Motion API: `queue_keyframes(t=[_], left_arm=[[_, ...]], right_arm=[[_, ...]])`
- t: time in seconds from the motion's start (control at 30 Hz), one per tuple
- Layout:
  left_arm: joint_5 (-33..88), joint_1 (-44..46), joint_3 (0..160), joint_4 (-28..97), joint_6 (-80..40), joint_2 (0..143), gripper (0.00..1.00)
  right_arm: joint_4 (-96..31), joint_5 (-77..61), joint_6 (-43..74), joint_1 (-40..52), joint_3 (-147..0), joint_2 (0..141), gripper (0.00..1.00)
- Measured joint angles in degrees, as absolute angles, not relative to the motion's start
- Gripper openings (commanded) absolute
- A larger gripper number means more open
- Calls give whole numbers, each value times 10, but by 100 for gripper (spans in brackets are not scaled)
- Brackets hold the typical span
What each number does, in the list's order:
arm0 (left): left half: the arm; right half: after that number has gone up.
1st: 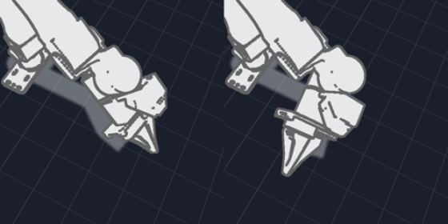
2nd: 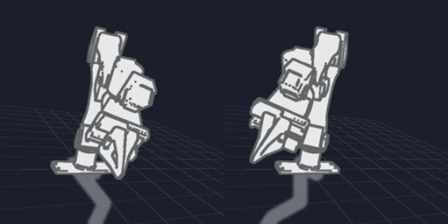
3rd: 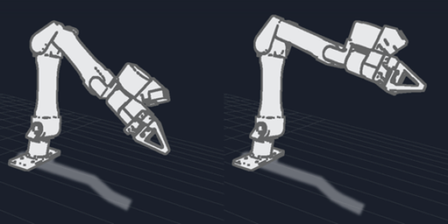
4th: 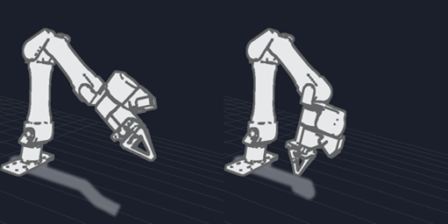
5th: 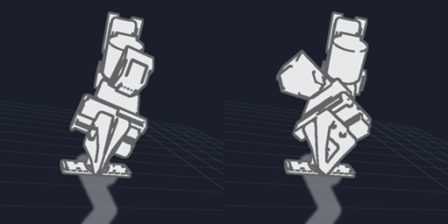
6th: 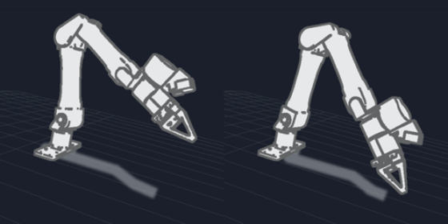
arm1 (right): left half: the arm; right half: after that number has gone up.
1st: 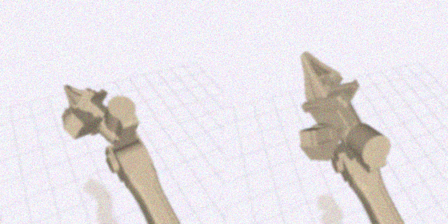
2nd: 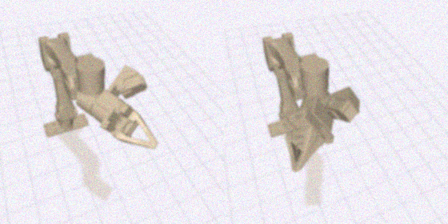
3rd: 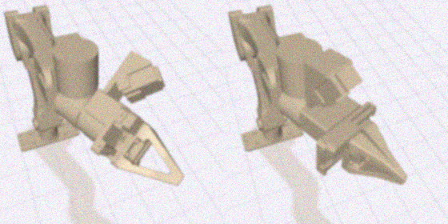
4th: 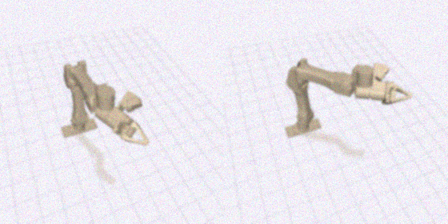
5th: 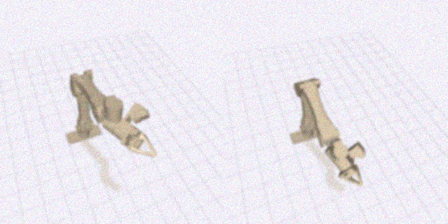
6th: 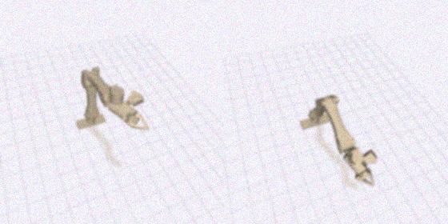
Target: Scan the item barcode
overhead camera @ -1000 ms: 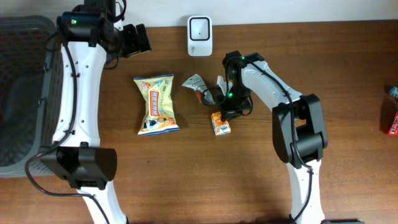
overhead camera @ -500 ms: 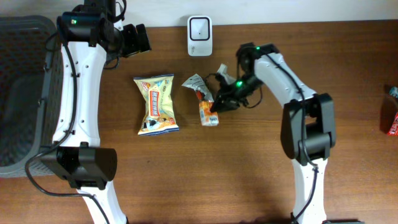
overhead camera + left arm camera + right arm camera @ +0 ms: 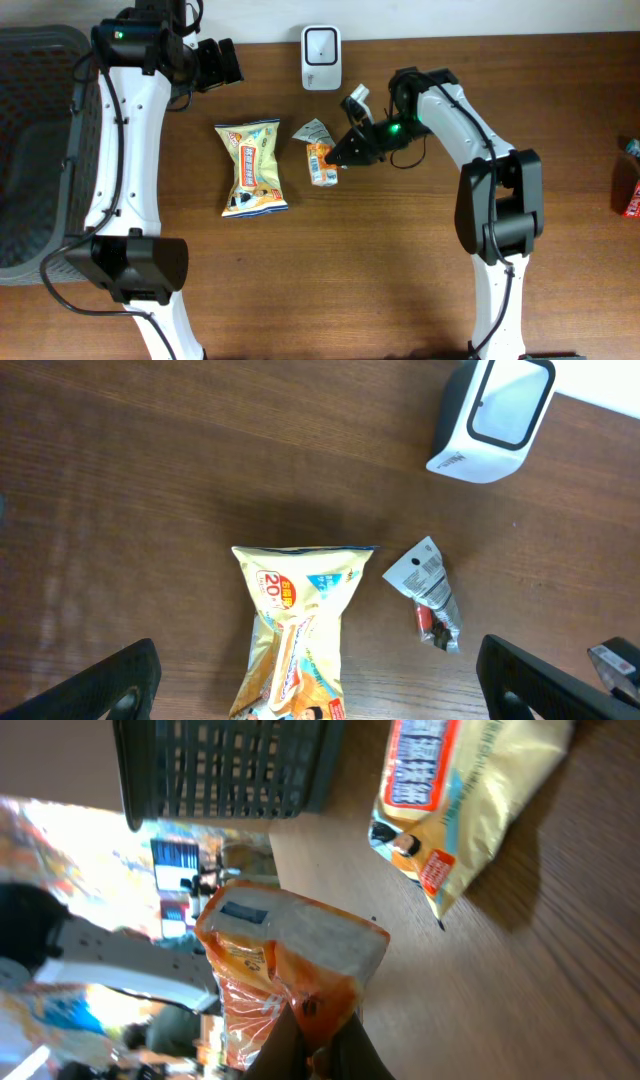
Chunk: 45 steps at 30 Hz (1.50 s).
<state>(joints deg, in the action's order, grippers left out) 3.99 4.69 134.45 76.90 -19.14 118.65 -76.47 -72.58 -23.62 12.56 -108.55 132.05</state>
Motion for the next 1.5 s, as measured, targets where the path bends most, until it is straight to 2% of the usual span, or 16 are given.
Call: queue_keyframes(t=[0.23,0.47,1.5], left_arm=[[40,47,1345,769,-191,1187,99],[40,47,1345,769,-191,1187,99],[40,47,1345,769,-191,1187,99]], right_arm=[[-758,-732,-371,135,-1086,1320,4],[-756,-732,-432,135,-1086,1320,4],[-747,-719,-455,135,-1086,1320,4]])
